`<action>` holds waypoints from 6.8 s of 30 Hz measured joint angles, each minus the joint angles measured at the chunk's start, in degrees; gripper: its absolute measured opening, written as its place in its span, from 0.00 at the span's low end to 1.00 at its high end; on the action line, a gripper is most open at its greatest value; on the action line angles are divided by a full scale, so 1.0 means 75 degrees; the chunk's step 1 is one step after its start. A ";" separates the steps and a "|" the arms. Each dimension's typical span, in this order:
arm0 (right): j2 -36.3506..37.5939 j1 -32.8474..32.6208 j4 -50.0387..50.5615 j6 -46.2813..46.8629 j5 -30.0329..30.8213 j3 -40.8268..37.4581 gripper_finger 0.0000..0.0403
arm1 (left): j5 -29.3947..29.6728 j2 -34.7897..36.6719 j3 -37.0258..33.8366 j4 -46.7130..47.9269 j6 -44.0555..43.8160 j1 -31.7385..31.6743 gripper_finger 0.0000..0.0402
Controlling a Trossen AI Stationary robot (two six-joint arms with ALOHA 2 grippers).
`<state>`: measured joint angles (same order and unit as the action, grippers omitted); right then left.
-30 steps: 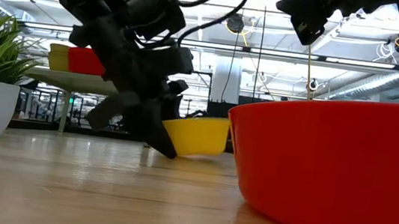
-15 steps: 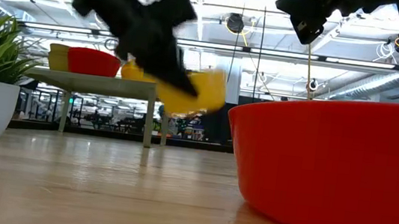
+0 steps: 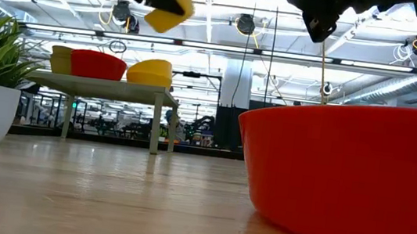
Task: Pick & Place Mini bowls
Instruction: Stack the yellow bowl on the yellow bowls on the shelf
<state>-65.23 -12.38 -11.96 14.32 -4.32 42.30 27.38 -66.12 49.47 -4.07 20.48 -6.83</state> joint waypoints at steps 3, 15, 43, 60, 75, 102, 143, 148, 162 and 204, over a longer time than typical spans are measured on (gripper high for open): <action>0.0000 0.0000 -0.0010 -0.0129 0.0000 0.0000 0.42 | 0.0202 0.0143 0.0000 0.0303 0.0000 -0.0758 0.04; -0.0003 0.0000 -0.0013 -0.0267 0.0000 0.0000 0.42 | -0.1264 -0.0701 0.0000 0.0815 -0.0353 -0.2804 0.02; -0.0006 0.0002 0.0025 -0.0625 0.0003 0.0000 0.42 | -0.1464 -0.0875 0.0000 0.1517 -0.0368 -0.3303 0.18; -0.0006 0.0002 0.0022 -0.0608 0.0003 0.0000 0.42 | -0.1461 -0.0875 0.0000 0.1082 -0.0289 -0.3276 0.50; -0.0006 0.0003 -0.0037 -0.0605 0.0003 0.0000 0.42 | -0.1513 -0.0313 -0.0003 0.0515 -0.0537 -0.3020 0.53; -0.1953 -0.1571 0.0852 0.3032 0.0746 0.0749 0.42 | -0.5229 -0.0097 -0.0003 0.1351 -0.3664 0.0440 0.53; -0.2877 -0.2512 0.3454 -0.0019 0.5689 0.3598 0.42 | -0.4052 -0.0100 -0.0003 0.1792 -0.4178 0.2546 0.53; -0.2882 -0.2486 0.6087 0.4682 0.3626 0.3931 0.42 | -0.3739 -0.0100 0.0000 0.1962 -0.4236 0.2546 0.53; -0.2894 -0.3300 0.6873 1.0837 -0.0857 0.3147 0.42 | -0.3570 -0.0100 -0.0001 0.2056 -0.4355 0.2546 0.53; -0.2868 -0.2283 0.3660 0.6958 0.1567 0.0688 0.03 | -0.2900 -0.0100 -0.0003 0.2514 -0.4233 0.2675 0.53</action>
<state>-86.74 -29.50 15.49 66.51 7.43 47.46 5.63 -66.87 49.45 14.79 -11.27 13.23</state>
